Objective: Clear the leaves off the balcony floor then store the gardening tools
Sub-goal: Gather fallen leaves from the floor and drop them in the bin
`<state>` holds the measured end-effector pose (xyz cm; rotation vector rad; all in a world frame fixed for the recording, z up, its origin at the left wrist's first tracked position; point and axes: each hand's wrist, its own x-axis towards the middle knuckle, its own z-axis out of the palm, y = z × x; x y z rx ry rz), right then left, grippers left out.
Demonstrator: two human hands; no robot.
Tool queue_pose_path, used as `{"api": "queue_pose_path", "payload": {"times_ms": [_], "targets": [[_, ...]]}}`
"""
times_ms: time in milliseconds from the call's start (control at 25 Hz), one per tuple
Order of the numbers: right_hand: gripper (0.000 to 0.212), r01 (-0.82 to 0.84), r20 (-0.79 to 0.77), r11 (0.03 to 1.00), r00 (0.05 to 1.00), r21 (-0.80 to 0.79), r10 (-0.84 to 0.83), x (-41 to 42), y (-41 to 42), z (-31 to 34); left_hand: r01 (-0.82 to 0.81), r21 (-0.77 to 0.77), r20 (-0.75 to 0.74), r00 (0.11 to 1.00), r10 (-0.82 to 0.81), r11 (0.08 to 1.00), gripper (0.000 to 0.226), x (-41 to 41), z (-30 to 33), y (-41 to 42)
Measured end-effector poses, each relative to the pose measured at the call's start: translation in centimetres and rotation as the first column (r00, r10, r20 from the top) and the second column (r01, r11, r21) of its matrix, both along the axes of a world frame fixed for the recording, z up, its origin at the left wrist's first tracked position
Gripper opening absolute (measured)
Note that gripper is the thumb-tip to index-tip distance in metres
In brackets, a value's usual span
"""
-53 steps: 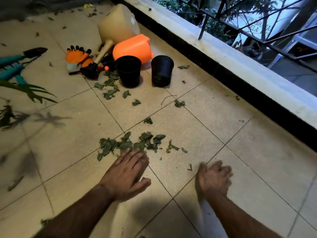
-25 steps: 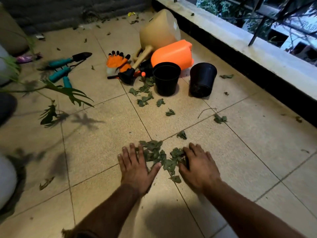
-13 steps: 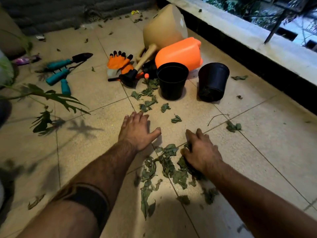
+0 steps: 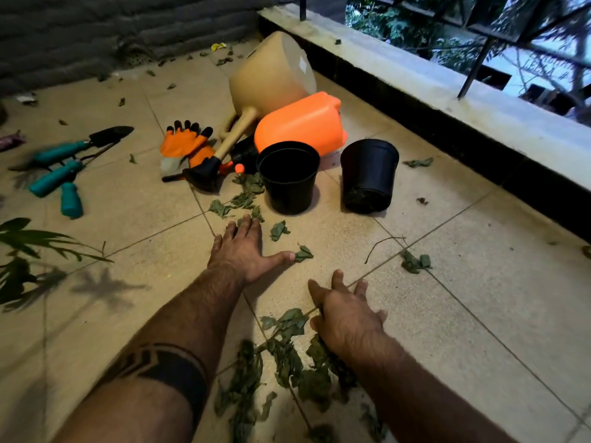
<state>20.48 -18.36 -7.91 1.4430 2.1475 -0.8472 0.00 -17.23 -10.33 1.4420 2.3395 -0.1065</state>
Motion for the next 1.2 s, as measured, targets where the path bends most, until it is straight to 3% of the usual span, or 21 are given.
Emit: {"api": "queue_pose_path", "payload": {"times_ms": [120,360,600,760,920,1000,1120,1200], "targets": [[0.090,0.003,0.005,1.000,1.000,-0.019,-0.003,-0.4,0.3,-0.2,-0.029,-0.027,0.033,0.999,0.030,0.999,0.110,0.8,0.3,-0.3],[0.090,0.043,-0.005,0.998,0.999,-0.041,-0.043,-0.6,0.2,0.3,0.006,0.131,-0.010,1.000,-0.004,0.991,0.075,5.7,1.2,-7.5],[0.059,0.026,0.096,0.978,0.994,0.207,-0.047,-0.6,-1.1,1.7,0.132,0.176,0.000,0.991,-0.134,0.975,0.083,7.9,2.3,-15.1],[0.084,0.007,0.032,0.959,0.999,0.282,-0.017,-3.0,1.1,2.3,0.025,0.155,0.076,0.996,-0.037,0.988,0.102,7.6,2.7,-15.9],[0.105,-0.242,0.009,0.949,0.969,0.203,0.246,-3.3,2.2,2.0,0.179,0.014,0.157,0.971,-0.179,0.984,0.107,7.4,2.6,-15.7],[0.096,-0.299,0.040,0.933,0.954,0.199,0.297,-2.3,1.4,2.0,0.250,0.020,0.105,0.962,-0.250,0.968,0.095,6.7,2.4,-16.1],[0.064,-0.311,0.072,0.915,0.950,0.255,0.303,-0.6,-0.7,2.7,0.277,0.097,0.065,0.957,-0.284,0.956,0.074,5.8,2.6,-16.9],[0.062,-0.319,0.135,0.914,0.946,0.250,0.293,0.7,-2.6,3.1,0.249,0.144,0.058,0.964,-0.260,0.958,0.062,5.7,2.7,-17.1]]}}
